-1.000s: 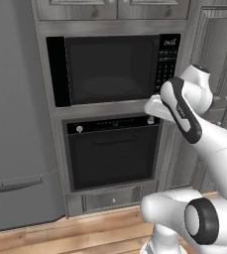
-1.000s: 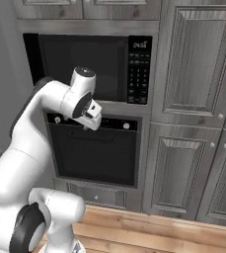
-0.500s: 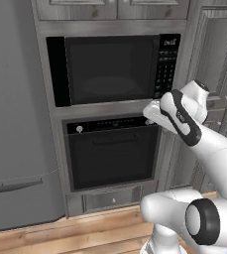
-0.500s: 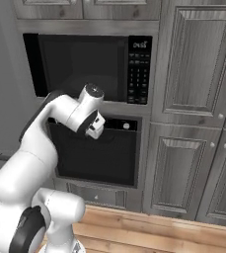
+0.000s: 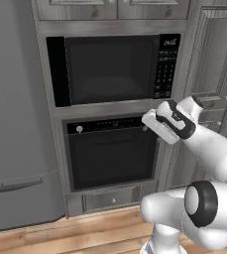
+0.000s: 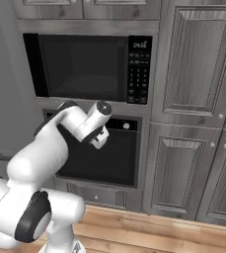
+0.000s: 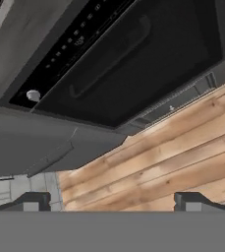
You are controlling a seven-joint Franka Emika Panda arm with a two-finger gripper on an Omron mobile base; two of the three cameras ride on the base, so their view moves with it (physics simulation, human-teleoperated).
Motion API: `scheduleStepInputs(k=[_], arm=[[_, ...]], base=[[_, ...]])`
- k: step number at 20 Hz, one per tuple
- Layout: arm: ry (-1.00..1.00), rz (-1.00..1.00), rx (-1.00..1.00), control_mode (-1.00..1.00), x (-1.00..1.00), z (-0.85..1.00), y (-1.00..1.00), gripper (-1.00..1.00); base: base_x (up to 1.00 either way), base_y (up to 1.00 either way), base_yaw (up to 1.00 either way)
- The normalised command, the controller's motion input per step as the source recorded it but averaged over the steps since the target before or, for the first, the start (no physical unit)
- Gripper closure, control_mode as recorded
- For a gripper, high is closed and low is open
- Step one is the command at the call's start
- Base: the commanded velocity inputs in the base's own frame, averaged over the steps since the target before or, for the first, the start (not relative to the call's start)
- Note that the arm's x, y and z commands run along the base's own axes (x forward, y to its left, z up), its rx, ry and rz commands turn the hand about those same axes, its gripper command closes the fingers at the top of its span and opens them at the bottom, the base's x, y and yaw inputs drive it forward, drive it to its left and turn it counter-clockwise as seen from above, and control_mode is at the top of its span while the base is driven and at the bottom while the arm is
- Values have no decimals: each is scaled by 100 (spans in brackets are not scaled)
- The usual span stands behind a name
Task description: Take the baked cake out of the oven and place it on the plate for cooling. Then close the oven door.
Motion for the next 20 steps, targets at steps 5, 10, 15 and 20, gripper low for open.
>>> scheduleStepInputs(k=[5, 10, 15, 20], arm=[[0, -2, 14, -100, 37, -50, -2, -100], [0, -5, 7, -100, 34, -33, 0, -100], [0, -4, 5, -100, 18, -34, 1, -100], [0, -8, 3, -100, 9, -19, 7, -100]], base=[[0, 0, 0], [0, 0, 0], [0, 0, 0], [0, 0, 0]])
